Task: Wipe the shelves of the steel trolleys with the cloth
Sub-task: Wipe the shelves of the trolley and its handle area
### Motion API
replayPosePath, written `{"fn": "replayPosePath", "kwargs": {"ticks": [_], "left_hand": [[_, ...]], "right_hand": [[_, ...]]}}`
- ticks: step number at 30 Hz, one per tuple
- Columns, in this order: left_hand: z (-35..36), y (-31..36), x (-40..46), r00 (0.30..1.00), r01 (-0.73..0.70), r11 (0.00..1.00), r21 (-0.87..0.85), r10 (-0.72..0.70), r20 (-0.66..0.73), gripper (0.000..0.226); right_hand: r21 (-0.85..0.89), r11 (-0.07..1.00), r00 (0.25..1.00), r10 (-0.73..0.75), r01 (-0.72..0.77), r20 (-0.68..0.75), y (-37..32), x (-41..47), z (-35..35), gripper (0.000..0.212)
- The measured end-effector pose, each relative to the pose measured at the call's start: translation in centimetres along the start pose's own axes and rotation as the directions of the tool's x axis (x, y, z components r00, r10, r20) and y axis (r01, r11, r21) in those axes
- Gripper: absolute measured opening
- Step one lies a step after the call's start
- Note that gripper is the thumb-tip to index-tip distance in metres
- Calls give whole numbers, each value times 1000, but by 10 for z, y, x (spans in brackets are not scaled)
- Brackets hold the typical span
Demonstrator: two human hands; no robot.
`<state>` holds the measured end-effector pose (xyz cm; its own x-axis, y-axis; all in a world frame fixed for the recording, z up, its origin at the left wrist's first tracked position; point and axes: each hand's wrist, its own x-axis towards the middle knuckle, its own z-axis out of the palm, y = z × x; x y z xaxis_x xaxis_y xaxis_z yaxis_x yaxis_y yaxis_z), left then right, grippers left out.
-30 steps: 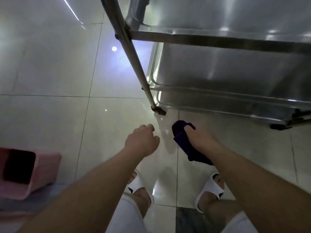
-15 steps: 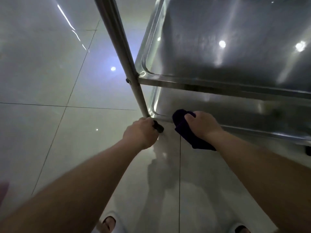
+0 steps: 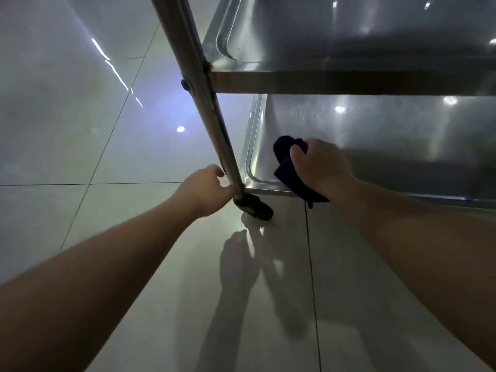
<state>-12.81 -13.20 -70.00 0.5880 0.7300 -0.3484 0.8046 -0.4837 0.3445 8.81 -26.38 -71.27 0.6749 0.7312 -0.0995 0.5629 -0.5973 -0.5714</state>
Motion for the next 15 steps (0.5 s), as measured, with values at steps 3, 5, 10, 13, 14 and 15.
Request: {"fn": "replayPosePath", "kwargs": {"ticks": [3, 5, 10, 13, 14, 15], "left_hand": [[-5, -8, 15, 995, -84, 985, -152, 75, -59, 62], [-6, -4, 23, 985, -163, 920, -356, 129, -117, 55], [2, 15, 40, 947, -315, 720, -619, 193, -257, 11], [14, 22, 47, 959, -263, 628, -733, 90, -268, 25], [18, 25, 49, 958, -244, 618, -748, 33, -286, 25], [22, 27, 51, 952, -227, 603, -764, -29, -305, 23]], "right_hand": [[-177, 978, 976, -139, 109, -168, -9, 7, 20, 39], [-248, 950, 940, -248, 189, -235, -14, 13, 35, 41], [-225, 911, 938, -342, 347, 60, -19, 14, 80, 39], [-247, 872, 883, -334, 422, 330, -15, 17, 106, 55], [-254, 869, 878, -328, 425, 348, -14, 20, 111, 58], [-264, 867, 880, -325, 424, 345, -13, 26, 114, 59]]}}
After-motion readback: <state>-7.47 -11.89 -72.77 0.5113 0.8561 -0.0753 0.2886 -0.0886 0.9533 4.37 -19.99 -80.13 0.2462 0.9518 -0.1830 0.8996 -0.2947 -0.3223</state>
